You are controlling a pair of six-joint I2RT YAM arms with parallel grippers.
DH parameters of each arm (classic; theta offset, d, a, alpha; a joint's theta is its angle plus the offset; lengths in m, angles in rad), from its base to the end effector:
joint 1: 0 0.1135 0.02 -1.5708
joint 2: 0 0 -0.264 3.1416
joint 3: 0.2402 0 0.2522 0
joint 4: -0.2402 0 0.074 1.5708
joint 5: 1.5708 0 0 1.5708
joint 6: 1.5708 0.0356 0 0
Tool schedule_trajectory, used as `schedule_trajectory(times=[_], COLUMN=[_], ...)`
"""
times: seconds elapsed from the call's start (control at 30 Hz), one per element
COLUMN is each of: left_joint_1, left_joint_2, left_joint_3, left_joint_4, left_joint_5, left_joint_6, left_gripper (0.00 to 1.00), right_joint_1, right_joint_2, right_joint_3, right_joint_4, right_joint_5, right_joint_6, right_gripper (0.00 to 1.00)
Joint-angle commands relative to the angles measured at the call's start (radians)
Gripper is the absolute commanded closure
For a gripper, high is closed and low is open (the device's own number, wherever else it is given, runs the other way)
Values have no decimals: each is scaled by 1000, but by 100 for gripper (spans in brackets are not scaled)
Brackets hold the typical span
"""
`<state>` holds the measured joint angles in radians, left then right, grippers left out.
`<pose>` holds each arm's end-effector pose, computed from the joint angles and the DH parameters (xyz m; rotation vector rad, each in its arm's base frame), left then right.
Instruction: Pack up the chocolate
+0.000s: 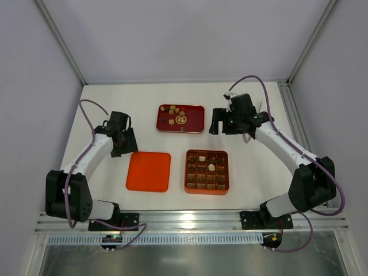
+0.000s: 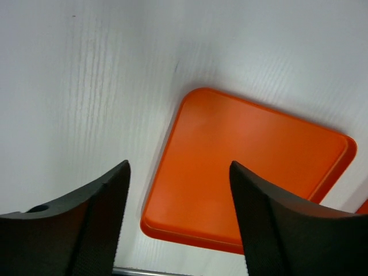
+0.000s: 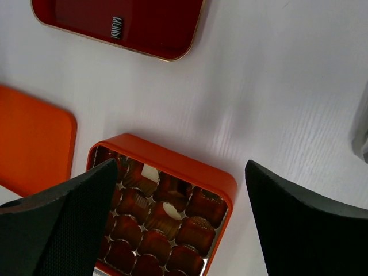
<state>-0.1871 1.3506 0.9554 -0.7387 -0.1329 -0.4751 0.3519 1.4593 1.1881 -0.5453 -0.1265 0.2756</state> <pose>0.2541 -0.0433 0.2332 -0.4247 2.6526 -0.0248 0.2966 0.1137 0.2884 -0.1533 2.4210 0.4426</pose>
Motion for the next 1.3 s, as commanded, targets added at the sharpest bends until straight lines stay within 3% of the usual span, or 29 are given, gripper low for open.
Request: schedule_trajectory(times=[0.0, 0.17, 0.63, 0.97, 1.27], left_joint_1=[28, 83, 117, 133, 133], left_joint_2=[43, 128, 320, 378, 314], left_joint_3=[2, -6, 45, 92, 103], left_joint_4=[-19, 13, 24, -2, -21], left_joint_5=[22, 85, 167, 147, 167], left_joint_6=[42, 58, 79, 93, 105], left_gripper=[37, 52, 66, 96, 100], right_joint_1=[51, 110, 190, 214, 251], right_joint_2=[-20, -22, 10, 78, 194], right_joint_3=[-34, -44, -12, 11, 106], right_joint_4=[83, 113, 157, 179, 205], right_joint_5=[-42, -70, -105, -130, -188], right_joint_6=[48, 60, 79, 80, 68], right_gripper=[9, 11, 12, 12, 12])
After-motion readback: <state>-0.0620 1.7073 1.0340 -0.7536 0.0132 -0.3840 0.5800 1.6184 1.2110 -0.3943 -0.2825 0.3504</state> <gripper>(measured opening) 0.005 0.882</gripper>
